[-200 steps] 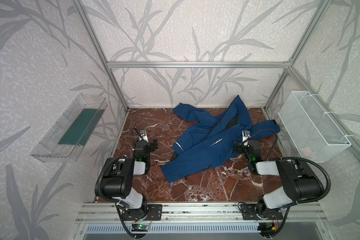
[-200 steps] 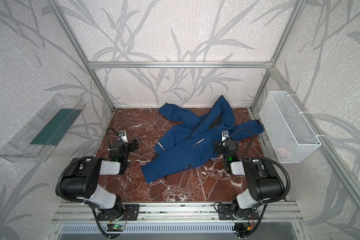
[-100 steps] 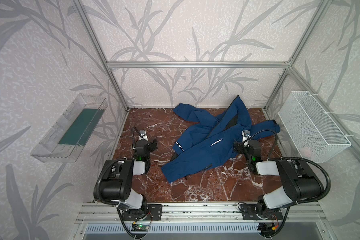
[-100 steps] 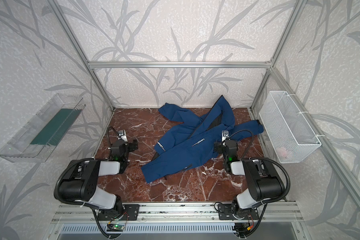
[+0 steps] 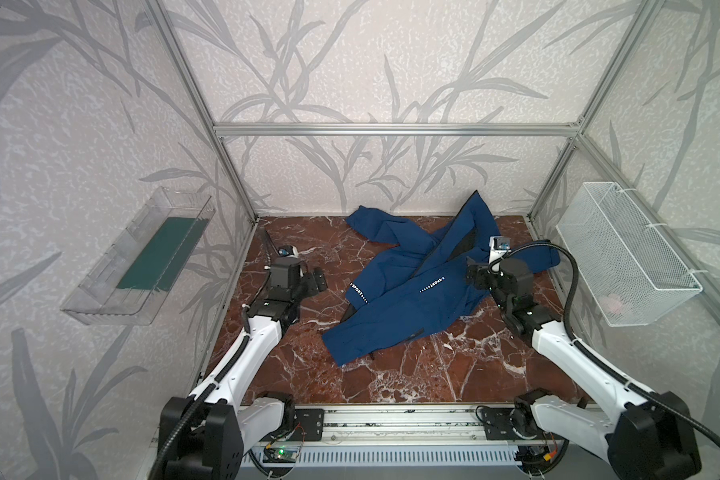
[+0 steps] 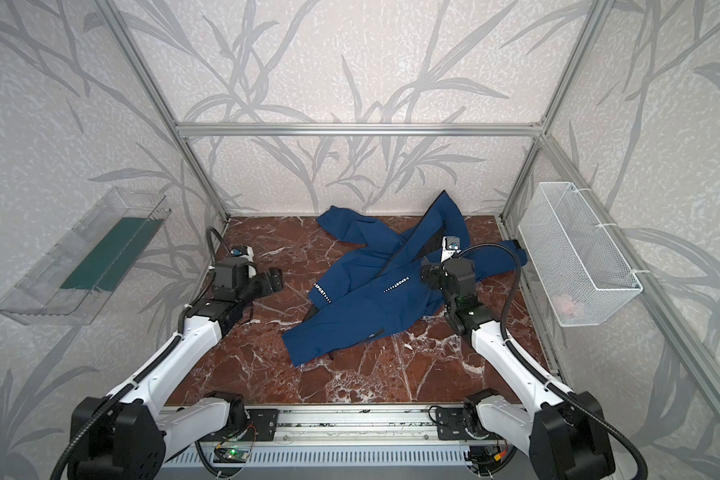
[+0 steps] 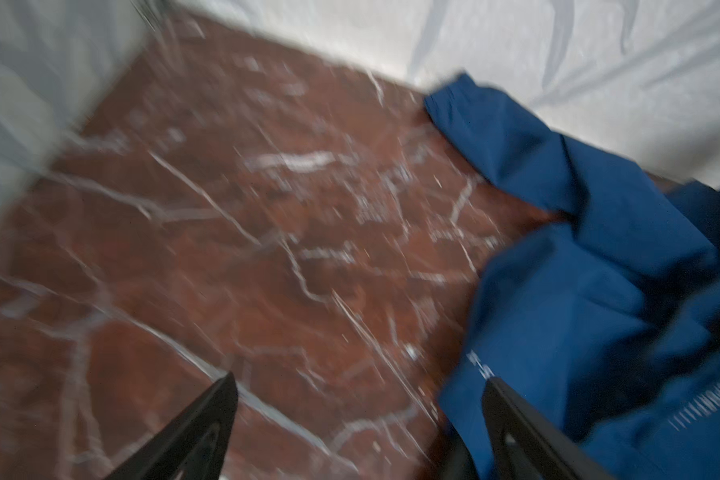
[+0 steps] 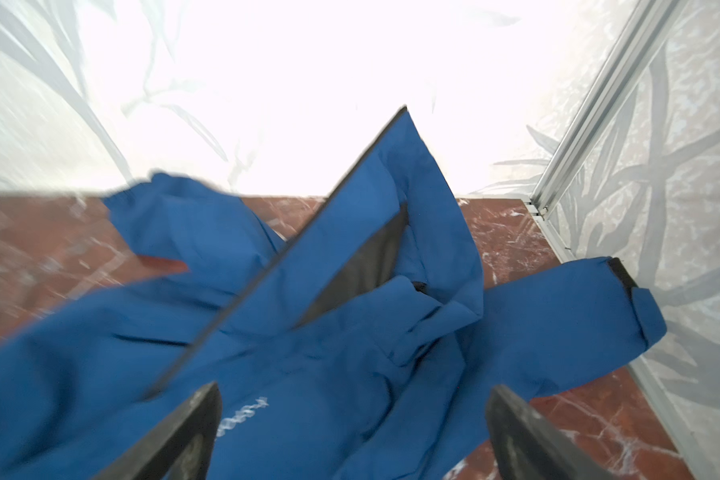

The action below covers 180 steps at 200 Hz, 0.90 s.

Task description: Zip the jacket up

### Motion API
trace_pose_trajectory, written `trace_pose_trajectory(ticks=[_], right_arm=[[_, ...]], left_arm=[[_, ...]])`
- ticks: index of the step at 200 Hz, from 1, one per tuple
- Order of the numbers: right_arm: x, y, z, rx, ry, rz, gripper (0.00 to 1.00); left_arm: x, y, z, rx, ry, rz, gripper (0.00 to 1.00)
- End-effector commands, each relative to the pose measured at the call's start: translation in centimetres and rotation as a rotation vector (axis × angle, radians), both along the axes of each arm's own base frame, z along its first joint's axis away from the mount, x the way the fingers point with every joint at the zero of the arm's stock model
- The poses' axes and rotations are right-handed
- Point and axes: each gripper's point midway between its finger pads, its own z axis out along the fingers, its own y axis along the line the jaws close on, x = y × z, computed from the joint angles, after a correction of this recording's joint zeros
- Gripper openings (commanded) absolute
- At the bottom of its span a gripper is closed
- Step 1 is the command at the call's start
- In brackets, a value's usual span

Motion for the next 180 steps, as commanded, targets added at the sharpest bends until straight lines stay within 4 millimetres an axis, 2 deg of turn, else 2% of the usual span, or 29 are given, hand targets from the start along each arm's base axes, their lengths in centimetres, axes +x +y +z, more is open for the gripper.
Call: trace_pose_trajectory(ticks=[1,13,40,65,80,117,127,149,164,180], right_arm=[[-4.1,1.4,-6.4,0.052,0.331,-0.009,0.99],[-5.0,3.5,-7.4,0.134,0.423,0.025,0.99],[-6.1,9.6,-8.5,0.351,0.596,0.155,0.99],[-6.5,13.8,-9.4,0.504,0.69,0.213,0.99],[-6.6,15.8,-10.1,0.563,0.736,0.241,0.99],[-7.3,19.4,-11.9,0.589,0.855,0.279,0.99],[-7.4,20.2,-12.0,0.583,0.872,0.29,0.99],[-7.0,21.6,-11.5,0.586,0.889,0.293,0.99],[-6.3,22.3,-10.9,0.521,0.875,0.276,0.99],[-5.2,21.5,-11.2,0.399,0.87,0.159,1.0]], left_arm=[[-2.4,-5.7,-3.0,-0.269,0.16,-0.093,0.89],[-2.2,-8.0,-3.5,-0.33,0.179,-0.159,0.86],[-1.1,-11.1,-4.7,-0.419,0.238,-0.233,0.79],[-0.4,-11.7,-6.8,-0.394,0.324,-0.247,0.72],[0.0,-11.6,-7.7,-0.373,0.342,-0.234,0.62],[1.2,-11.9,-6.9,-0.384,0.301,-0.236,0.26],[1.4,-11.4,-6.7,-0.355,0.29,-0.221,0.16],[2.0,-10.7,-5.6,-0.307,0.243,-0.208,0.0],[2.1,-10.5,-4.9,-0.295,0.232,-0.206,0.0],[2.1,-10.7,-4.5,-0.31,0.226,-0.215,0.0]])
